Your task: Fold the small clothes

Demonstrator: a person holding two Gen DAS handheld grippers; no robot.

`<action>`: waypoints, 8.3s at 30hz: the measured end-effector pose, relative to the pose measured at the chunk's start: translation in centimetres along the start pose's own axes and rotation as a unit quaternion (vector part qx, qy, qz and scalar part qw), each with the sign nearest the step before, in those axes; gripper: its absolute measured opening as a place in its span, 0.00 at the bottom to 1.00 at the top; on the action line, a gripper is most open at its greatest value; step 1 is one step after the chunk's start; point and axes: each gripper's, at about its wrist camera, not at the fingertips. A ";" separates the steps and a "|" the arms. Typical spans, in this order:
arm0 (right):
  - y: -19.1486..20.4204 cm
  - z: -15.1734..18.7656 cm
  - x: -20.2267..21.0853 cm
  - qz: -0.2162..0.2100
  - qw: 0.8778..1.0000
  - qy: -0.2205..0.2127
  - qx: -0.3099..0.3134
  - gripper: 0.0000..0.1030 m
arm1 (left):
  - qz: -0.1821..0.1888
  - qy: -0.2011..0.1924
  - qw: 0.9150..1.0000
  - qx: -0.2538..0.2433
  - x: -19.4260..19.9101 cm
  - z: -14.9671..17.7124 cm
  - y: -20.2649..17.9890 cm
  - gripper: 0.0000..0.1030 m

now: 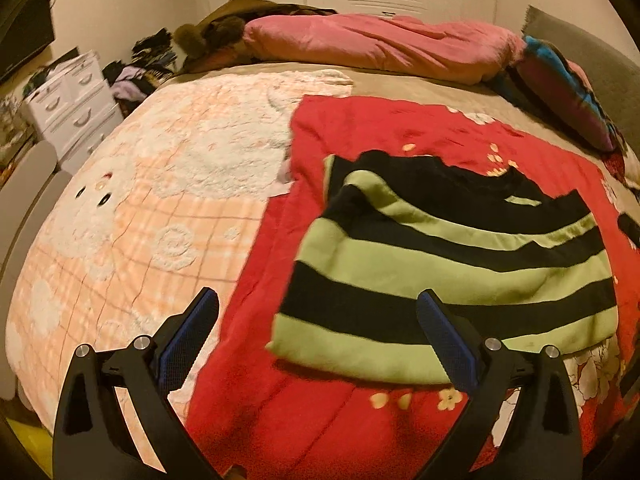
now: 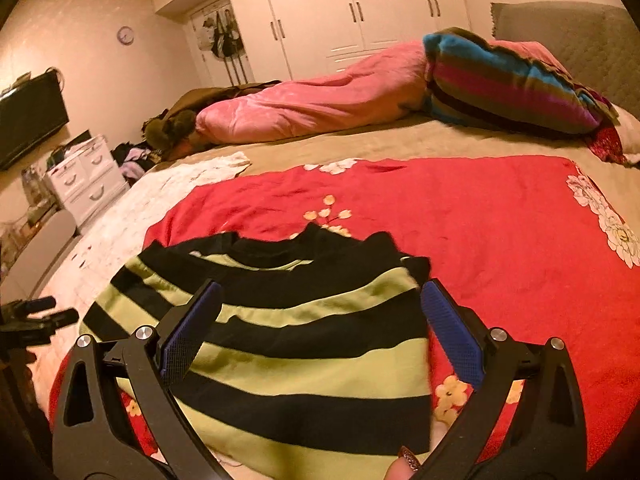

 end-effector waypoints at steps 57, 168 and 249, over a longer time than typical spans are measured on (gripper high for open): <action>21.6 10.3 -11.2 -0.152 0.971 0.131 0.133 0.03 | 0.170 0.091 0.972 0.137 -10.9 -4.1 4.6 0.96; -1.4 1.3 -2.3 -0.150 0.965 0.081 -0.200 0.89 | 0.176 0.072 0.979 -0.078 -3.1 2.4 -16.9 0.85; -7.5 1.1 -1.3 -0.030 0.986 0.117 -0.113 0.60 | 0.171 0.046 0.981 -0.073 0.8 1.7 -17.0 0.94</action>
Point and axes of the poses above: each gripper's, at about its wrist camera, not at the fingertips, and x roughly against the way its jaws point, y to its left, z to its underside, and after that the axes turned 9 degrees about -z, right-handed
